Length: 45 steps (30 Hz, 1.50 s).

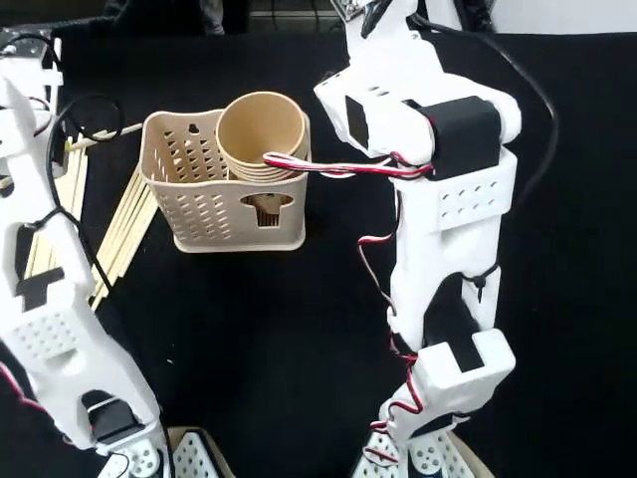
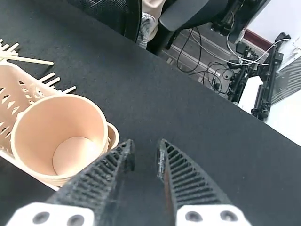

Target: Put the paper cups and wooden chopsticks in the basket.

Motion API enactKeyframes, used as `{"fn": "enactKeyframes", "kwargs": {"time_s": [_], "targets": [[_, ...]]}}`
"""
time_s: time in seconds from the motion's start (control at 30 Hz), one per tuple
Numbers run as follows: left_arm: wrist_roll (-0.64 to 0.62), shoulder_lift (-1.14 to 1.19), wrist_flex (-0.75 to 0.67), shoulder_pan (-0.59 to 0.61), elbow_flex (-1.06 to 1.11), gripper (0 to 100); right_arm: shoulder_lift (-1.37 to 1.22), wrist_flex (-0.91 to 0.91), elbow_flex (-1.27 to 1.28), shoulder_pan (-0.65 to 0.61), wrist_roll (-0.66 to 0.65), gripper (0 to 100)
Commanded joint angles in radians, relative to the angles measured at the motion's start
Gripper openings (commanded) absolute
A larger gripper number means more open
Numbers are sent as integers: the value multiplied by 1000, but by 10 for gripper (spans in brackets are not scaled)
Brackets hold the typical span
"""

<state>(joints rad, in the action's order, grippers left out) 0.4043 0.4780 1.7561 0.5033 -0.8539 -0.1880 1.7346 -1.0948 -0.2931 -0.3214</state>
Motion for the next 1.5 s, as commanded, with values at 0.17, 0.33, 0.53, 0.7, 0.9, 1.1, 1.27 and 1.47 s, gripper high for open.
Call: {"fn": "enactKeyframes", "kwargs": {"time_s": [0.17, 0.33, 0.53, 0.7, 0.9, 1.1, 1.27, 1.47], "targets": [[-40, -405, 3, -15, 97, 27, 31, 31, 10, 18, -6, 93], [-112, -542, 0, -18, 97, 27, 39, 31, 79, 55, -6, 93], [-199, -611, -58, -21, 87, 27, 39, 31, 87, 84, -6, 93], [-290, -624, -238, -133, 87, 27, 33, 31, 87, 80, -6, 93], [-402, -626, -313, -323, 47, 27, 31, 31, 88, 83, -6, 93], [-508, -594, -339, -429, 39, 62, 31, 31, 88, 84, -6, 93], [-529, -572, -330, -472, 130, 34, 31, 31, 88, 114, -6, 93], [-560, -577, -331, -475, 343, 41, 39, 29, 189, 203, -6, 93]]}}
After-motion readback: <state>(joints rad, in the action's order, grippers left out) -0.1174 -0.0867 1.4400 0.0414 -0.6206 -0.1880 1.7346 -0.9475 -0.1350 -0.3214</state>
